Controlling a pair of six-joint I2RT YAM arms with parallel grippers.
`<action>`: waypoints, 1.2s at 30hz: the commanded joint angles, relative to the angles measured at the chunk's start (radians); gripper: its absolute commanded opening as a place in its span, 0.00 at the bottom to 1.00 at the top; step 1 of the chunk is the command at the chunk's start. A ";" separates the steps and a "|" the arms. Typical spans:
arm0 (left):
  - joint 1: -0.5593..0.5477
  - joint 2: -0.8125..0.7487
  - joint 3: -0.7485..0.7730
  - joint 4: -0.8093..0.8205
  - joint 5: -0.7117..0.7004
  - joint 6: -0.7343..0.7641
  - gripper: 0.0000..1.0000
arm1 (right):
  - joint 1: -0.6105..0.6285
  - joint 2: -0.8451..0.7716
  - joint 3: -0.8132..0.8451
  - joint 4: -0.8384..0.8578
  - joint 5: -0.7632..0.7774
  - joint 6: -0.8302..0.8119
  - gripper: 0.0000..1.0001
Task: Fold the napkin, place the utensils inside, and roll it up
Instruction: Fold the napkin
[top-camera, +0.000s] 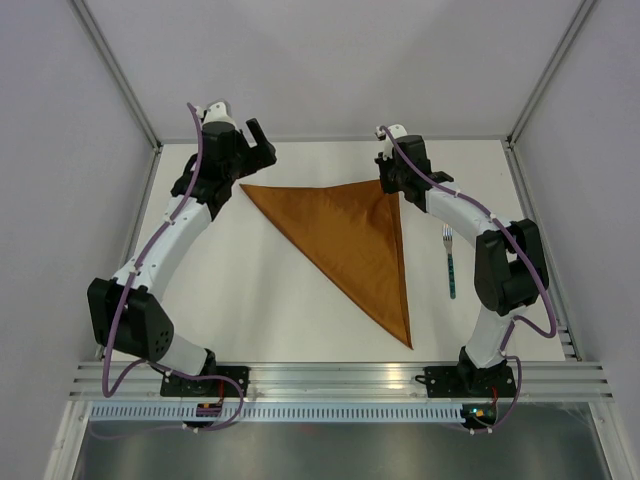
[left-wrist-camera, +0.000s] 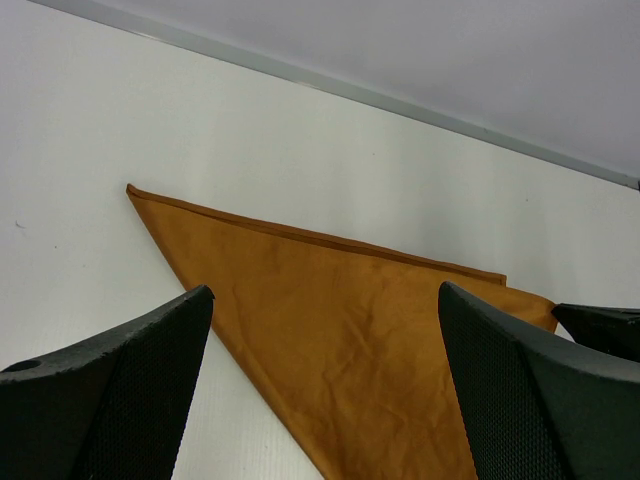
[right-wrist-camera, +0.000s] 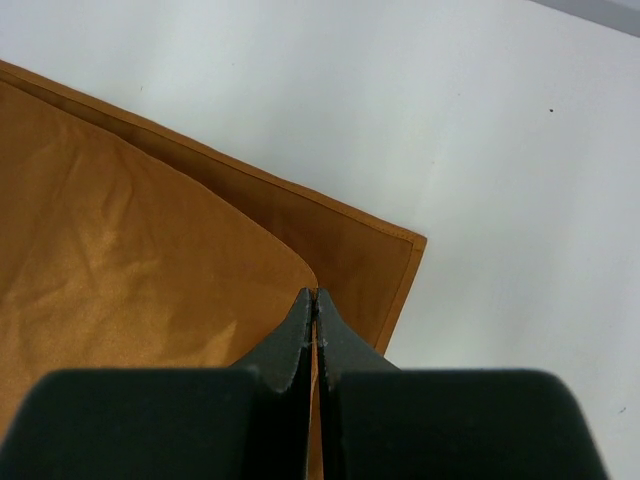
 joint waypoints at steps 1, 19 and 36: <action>0.005 0.010 0.003 0.038 0.017 -0.034 0.97 | -0.008 -0.037 0.005 0.030 -0.001 0.007 0.00; 0.007 0.023 -0.001 0.039 0.016 -0.037 0.97 | -0.036 -0.035 0.028 0.028 -0.006 0.016 0.01; 0.010 0.031 -0.005 0.041 0.019 -0.037 0.97 | -0.047 -0.003 0.049 0.030 0.002 0.013 0.00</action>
